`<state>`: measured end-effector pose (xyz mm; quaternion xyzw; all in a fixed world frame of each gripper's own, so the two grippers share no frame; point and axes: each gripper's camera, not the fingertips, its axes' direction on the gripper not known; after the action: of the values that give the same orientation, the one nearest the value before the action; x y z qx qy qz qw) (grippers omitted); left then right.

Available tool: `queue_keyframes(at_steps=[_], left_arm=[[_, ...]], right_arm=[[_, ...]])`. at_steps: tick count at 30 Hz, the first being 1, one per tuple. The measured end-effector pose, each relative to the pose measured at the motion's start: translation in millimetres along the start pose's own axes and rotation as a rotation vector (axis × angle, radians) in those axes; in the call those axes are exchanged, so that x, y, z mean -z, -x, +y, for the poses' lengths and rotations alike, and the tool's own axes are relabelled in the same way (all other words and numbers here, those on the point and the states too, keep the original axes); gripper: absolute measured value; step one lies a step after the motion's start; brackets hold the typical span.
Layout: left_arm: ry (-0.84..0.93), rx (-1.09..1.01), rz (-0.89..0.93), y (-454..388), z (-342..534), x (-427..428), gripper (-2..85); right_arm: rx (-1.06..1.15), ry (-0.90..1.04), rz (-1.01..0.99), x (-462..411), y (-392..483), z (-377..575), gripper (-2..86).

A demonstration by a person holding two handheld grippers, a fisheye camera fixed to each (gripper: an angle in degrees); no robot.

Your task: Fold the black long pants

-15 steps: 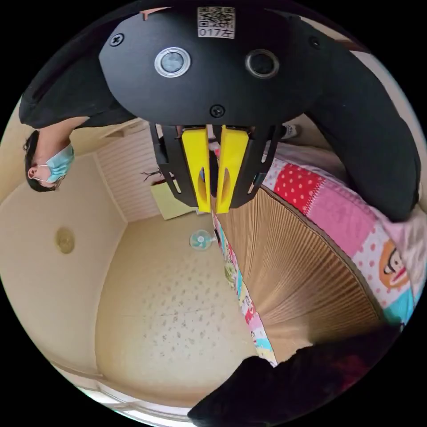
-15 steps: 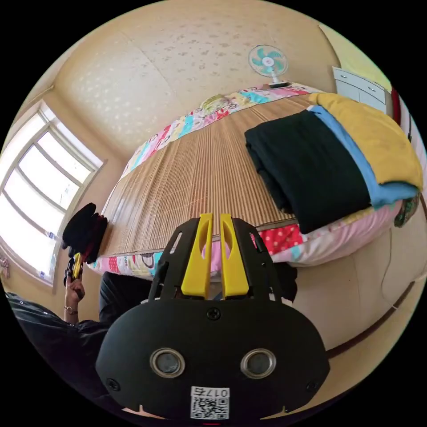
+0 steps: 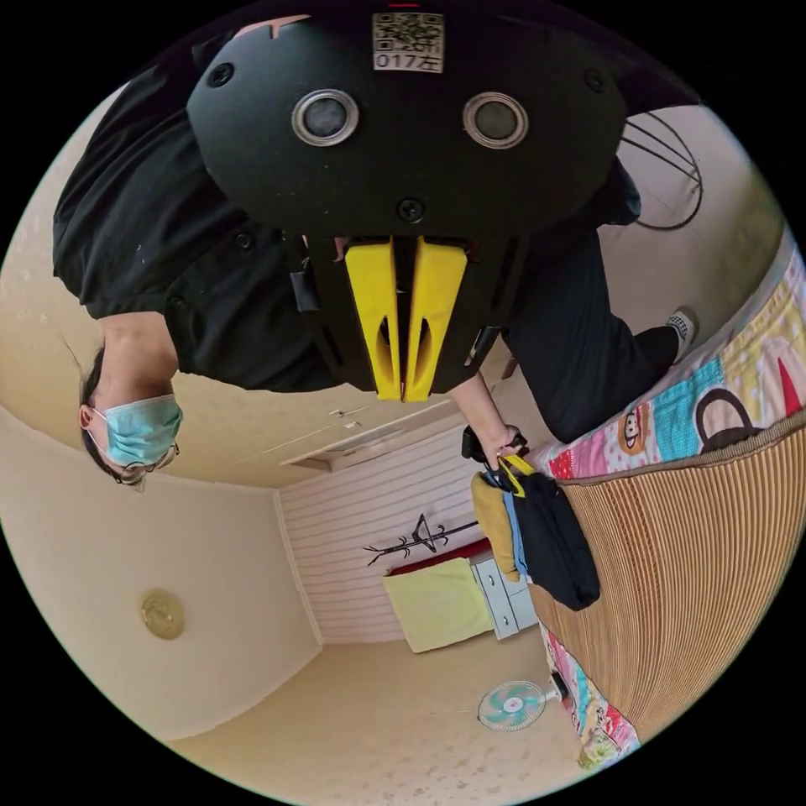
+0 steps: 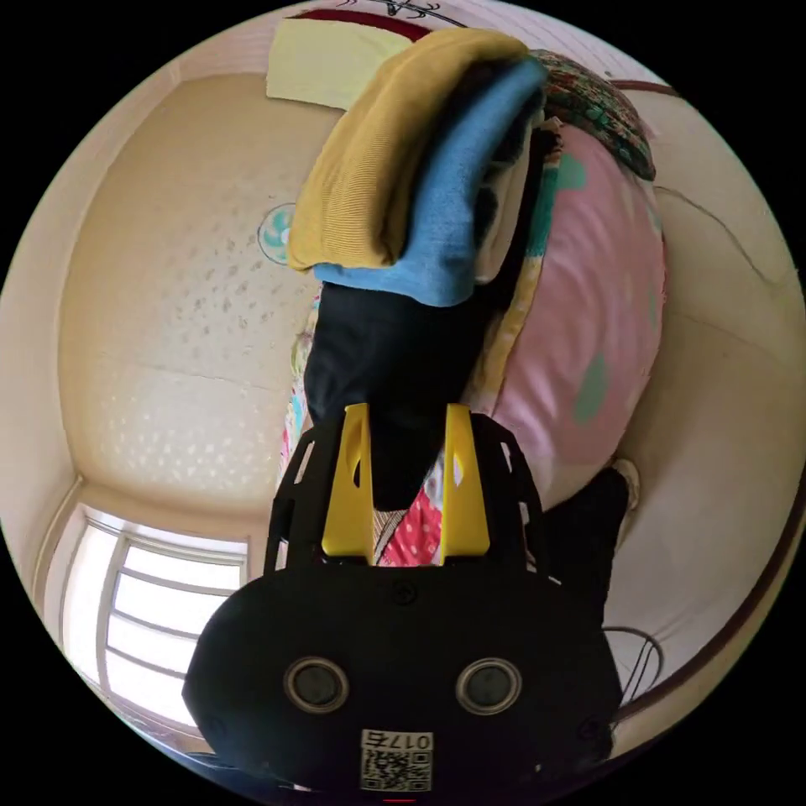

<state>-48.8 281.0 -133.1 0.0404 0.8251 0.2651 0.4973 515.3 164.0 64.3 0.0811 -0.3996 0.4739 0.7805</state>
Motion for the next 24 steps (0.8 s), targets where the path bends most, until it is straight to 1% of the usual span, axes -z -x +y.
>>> queue_keyframes(at_steps=[2, 4, 6, 7, 9, 10, 11, 12, 13, 15, 16, 18, 19, 21, 22, 24], left_arm=[[-0.055, 0.026, -0.013, 2.1, 14.4, 21.3, -1.0], [-0.123, 0.045, 0.020, 5.1, 28.7, 41.1, -1.0], [-0.180, 0.041, 0.037, 4.5, 42.9, 60.0, -1.0], [-0.187, 0.039, 0.029, 3.5, 45.3, 63.3, -1.0], [-0.196, 0.020, -0.004, -3.3, 50.4, 69.4, -1.0], [-0.193, 0.010, -0.004, -5.8, 50.5, 69.2, -1.0], [-0.184, -0.021, -0.004, -12.3, 50.2, 67.7, -1.0], [-0.173, -0.056, -0.014, -20.0, 50.1, 65.0, -1.0], [-0.166, -0.072, -0.025, -24.0, 50.1, 63.4, -1.0], [-0.140, -0.127, -0.093, -37.0, 51.8, 55.3, -1.0], [-0.132, -0.134, -0.109, -38.7, 52.4, 52.9, -1.0], [-0.114, -0.126, -0.135, -36.0, 54.6, 44.2, -1.0], [-0.115, -0.119, -0.130, -33.9, 55.3, 42.9, -1.0], [-0.144, -0.097, -0.084, -25.0, 59.8, 41.0, -1.0], [-0.152, -0.094, -0.078, -23.6, 61.2, 41.1, -1.0], [-0.163, -0.081, -0.102, -20.2, 67.4, 41.8, -1.0]], right_arm=[[-0.015, -0.007, -0.053, 1.2, -0.1, 1.8, 11.4], [0.059, -0.051, -0.104, 10.1, 19.8, 8.1, 9.4], [0.251, -0.105, -0.249, 21.5, 74.4, 17.4, 6.3], [0.299, -0.098, -0.299, 21.4, 90.1, 17.6, 5.9], [0.490, -0.028, -0.476, 12.7, 160.1, 12.5, 4.5], [0.537, -0.017, -0.507, 9.9, 179.6, 11.8, 4.2], [0.638, 0.005, -0.538, 1.6, 222.3, 12.7, 3.9], [0.729, 0.058, -0.537, -13.6, 266.2, 16.0, 3.6], [0.772, 0.099, -0.529, -24.2, 288.3, 19.2, 3.5], [0.984, 0.313, -0.500, -78.2, 370.8, 55.5, 3.2], [1.034, 0.373, -0.505, -93.0, 386.4, 70.7, 3.1], [1.187, 0.679, -0.503, -154.5, 423.0, 150.8, 2.9], [1.226, 0.752, -0.494, -167.0, 424.6, 175.6, 2.9], [1.340, 1.016, -0.479, -200.4, 399.3, 279.5, 2.8], [1.350, 1.081, -0.481, -205.4, 386.9, 303.1, 2.7], [1.289, 1.301, -0.486, -213.1, 325.3, 379.0, 2.7]])
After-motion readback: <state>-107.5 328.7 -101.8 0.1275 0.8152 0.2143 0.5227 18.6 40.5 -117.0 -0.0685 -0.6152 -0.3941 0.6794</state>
